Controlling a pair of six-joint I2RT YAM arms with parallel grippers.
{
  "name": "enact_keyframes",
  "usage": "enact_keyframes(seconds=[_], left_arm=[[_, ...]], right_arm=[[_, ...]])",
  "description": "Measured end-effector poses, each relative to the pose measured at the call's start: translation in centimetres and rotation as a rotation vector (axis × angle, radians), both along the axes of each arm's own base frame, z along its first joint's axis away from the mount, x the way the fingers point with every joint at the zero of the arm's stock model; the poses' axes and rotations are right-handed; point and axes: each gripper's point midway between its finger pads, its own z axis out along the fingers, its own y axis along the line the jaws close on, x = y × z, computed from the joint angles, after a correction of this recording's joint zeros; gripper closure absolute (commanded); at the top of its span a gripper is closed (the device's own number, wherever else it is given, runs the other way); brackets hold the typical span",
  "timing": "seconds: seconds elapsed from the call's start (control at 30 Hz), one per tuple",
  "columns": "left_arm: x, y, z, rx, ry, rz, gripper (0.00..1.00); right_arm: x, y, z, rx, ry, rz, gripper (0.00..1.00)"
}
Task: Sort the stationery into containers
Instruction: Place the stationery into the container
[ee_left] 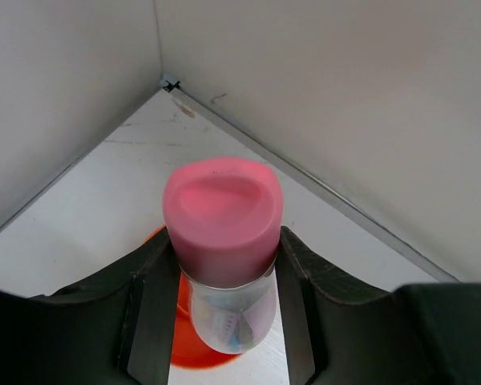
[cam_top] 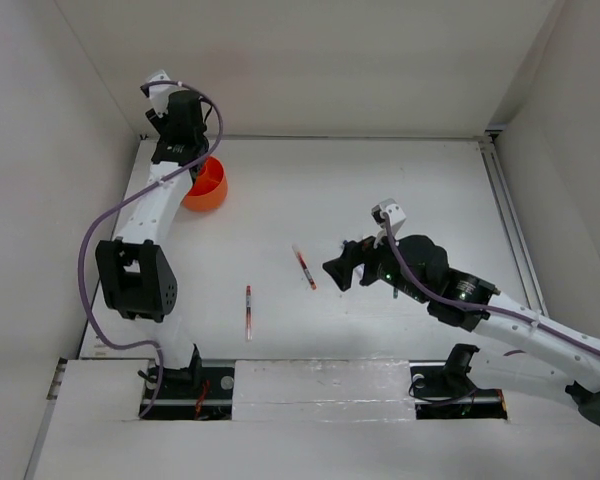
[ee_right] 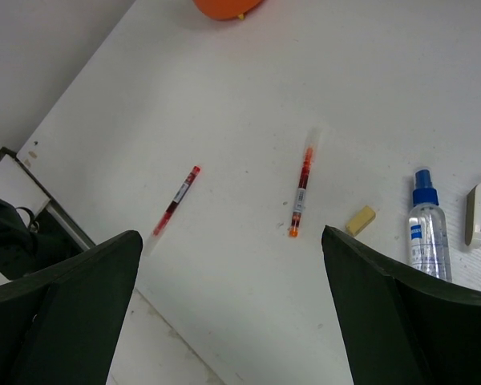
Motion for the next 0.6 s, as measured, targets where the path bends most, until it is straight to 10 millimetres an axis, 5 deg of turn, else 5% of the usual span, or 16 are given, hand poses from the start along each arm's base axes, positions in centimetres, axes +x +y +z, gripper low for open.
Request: enact_keyframes(seconds=[0.23, 0.43, 0.6], left_arm=[[3.4, 1.3, -2.3, 0.031, 0.055, 0.009, 1.00], [3.7, 1.7, -6.0, 0.038, 0.153, 0.007, 1.00], [3.6, 1.6, -6.7, 0.035, 0.172, 0.003, 1.00]], right_arm=[[-0.1, 0.0, 0.0, 0.005, 0.006, 0.001, 0.00], [0.0, 0.2, -0.5, -0.006, 0.014, 0.001, 0.00], [0.0, 0.4, -1.1, -0.021, 0.028, 0.007, 0.00]])
